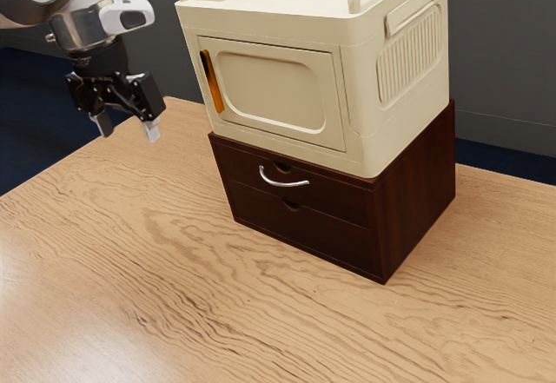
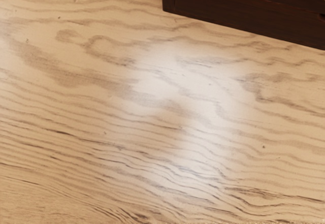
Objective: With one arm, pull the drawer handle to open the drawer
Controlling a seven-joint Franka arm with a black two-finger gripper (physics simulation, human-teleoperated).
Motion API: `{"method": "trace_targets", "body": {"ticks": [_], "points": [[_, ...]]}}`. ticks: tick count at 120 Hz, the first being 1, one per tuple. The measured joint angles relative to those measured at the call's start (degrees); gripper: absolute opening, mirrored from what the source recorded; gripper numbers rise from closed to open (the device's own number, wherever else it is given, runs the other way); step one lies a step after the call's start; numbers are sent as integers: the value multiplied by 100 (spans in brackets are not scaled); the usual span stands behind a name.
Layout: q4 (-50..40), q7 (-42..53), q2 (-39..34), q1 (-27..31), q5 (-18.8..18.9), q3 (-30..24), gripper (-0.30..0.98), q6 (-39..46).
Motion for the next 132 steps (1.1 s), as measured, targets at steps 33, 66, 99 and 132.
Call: {"method": "trace_targets", "body": {"ticks": [33, 66, 99, 132], "points": [[1170, 32, -349, 31, -159, 57, 69, -42], [1458, 49, -654, 49, -243, -40, 69, -30], [1273, 67, -472, -177, -259, -124, 69, 118], [36, 36, -458, -188, -287, -61, 69, 418]]}}
